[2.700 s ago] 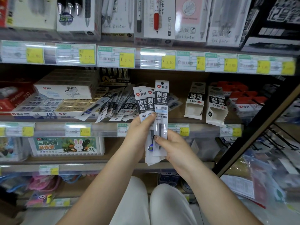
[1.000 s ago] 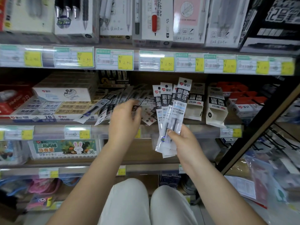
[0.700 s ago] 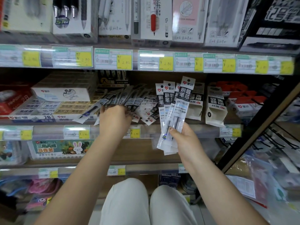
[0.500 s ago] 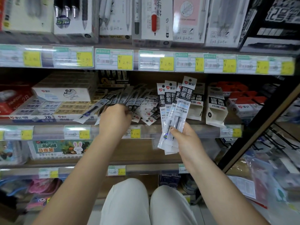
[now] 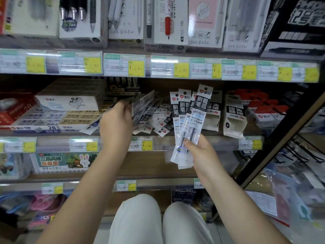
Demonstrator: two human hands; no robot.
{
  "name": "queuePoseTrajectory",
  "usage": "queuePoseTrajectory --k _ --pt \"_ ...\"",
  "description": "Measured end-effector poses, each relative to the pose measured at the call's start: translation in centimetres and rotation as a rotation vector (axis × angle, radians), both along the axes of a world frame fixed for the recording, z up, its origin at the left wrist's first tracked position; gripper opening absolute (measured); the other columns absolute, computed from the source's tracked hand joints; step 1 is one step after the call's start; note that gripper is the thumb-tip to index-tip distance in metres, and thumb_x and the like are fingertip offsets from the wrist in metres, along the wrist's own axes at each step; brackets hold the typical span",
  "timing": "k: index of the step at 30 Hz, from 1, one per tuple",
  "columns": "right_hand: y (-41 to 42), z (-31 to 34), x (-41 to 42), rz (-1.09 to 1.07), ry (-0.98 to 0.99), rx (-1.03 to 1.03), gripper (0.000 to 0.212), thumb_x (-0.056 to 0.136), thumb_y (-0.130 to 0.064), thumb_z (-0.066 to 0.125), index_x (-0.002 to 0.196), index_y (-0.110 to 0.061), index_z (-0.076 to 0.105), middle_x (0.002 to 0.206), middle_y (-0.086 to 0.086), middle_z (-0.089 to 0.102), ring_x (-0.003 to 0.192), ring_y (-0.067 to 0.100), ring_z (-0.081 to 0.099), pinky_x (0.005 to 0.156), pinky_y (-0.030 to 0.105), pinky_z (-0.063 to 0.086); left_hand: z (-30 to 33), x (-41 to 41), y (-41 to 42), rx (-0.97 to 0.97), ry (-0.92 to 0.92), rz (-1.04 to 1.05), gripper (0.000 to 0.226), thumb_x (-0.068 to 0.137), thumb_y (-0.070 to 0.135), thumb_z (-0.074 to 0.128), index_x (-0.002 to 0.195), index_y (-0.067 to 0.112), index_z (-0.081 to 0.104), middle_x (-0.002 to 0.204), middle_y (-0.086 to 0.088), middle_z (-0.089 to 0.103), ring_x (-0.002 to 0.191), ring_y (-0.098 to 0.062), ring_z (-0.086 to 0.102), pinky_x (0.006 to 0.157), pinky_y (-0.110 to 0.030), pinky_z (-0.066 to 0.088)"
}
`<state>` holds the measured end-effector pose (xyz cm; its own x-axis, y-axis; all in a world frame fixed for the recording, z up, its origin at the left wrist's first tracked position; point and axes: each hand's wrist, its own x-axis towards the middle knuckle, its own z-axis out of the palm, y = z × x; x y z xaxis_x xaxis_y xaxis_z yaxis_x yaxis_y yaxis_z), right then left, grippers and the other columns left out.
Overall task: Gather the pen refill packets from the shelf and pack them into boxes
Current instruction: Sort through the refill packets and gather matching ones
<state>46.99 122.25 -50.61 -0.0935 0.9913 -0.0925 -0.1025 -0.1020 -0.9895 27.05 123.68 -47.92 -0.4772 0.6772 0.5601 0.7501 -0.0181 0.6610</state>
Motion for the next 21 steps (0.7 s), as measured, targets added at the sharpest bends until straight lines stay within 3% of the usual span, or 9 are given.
queuePoseTrajectory --k 2,4,7,13,16,18,21 --pt "0.0 -0.1 0.0 0.001 -0.001 0.000 0.025 0.097 -0.006 0.047 0.103 -0.024 0.062 0.103 0.000 0.071 0.094 0.019 0.066 0.083 0.037 0.053 -0.1 0.1 -0.3 0.050 -0.077 -0.057 0.022 0.098 0.018 0.043 0.100 0.009 0.063 0.068 -0.010 0.062 0.055 -0.026 0.063 0.054 -0.044 0.051" --pt "0.0 -0.2 0.0 0.002 0.000 0.001 0.025 0.096 -0.006 0.047 0.104 -0.024 0.062 0.103 -0.001 0.071 0.093 0.018 0.067 0.081 0.035 0.053 -0.1 0.4 -0.6 0.064 -0.151 -0.108 0.019 0.099 0.017 0.043 0.097 0.014 0.062 0.067 -0.004 0.063 0.053 -0.012 0.066 0.051 -0.035 0.051" --pt "0.0 -0.2 0.1 0.007 0.011 0.003 0.026 0.097 -0.006 0.046 0.102 -0.026 0.062 0.100 -0.005 0.071 0.089 0.015 0.067 0.079 0.033 0.054 -0.1 0.7 -0.8 0.093 -0.303 -0.173 0.016 0.098 0.009 0.044 0.096 0.020 0.056 0.085 -0.001 0.065 0.059 -0.002 0.067 0.051 -0.027 0.055" --pt "-0.1 0.0 0.3 0.002 0.011 0.012 0.027 0.097 -0.007 0.045 0.104 -0.027 0.062 0.100 -0.005 0.071 0.089 0.015 0.067 0.083 0.037 0.053 0.0 1.0 -0.8 0.180 -0.630 -0.260 0.017 0.095 0.000 0.049 0.092 0.013 0.061 0.094 0.001 0.066 0.085 -0.012 0.070 0.066 -0.021 0.058" --pt "-0.1 -0.1 0.3 -0.007 0.011 0.011 0.027 0.097 -0.007 0.045 0.104 -0.026 0.063 0.099 -0.005 0.071 0.090 0.016 0.067 0.086 0.039 0.052 0.1 0.9 -0.6 0.204 -0.888 -0.297 0.018 0.092 -0.003 0.053 0.087 0.011 0.063 0.101 0.001 0.068 0.092 -0.015 0.068 0.073 -0.019 0.055" --pt "-0.1 -0.1 0.4 -0.011 0.014 0.013 0.026 0.097 -0.006 0.046 0.103 -0.025 0.063 0.099 -0.004 0.071 0.090 0.017 0.066 0.088 0.041 0.052 0.2 0.6 -0.5 0.226 -1.072 -0.352 0.020 0.090 -0.007 0.052 0.081 0.009 0.061 0.107 -0.005 0.067 0.092 -0.018 0.067 0.073 -0.022 0.053" --pt "-0.3 -0.2 0.5 0.007 0.015 0.016 0.026 0.097 -0.007 0.047 0.102 -0.027 0.063 0.099 -0.005 0.071 0.091 0.016 0.067 0.086 0.039 0.053 0.5 0.5 -0.6 0.255 -1.262 -0.434 0.024 0.089 -0.013 0.047 0.076 0.006 0.053 0.103 -0.012 0.064 0.075 -0.016 0.068 0.062 -0.023 0.054"
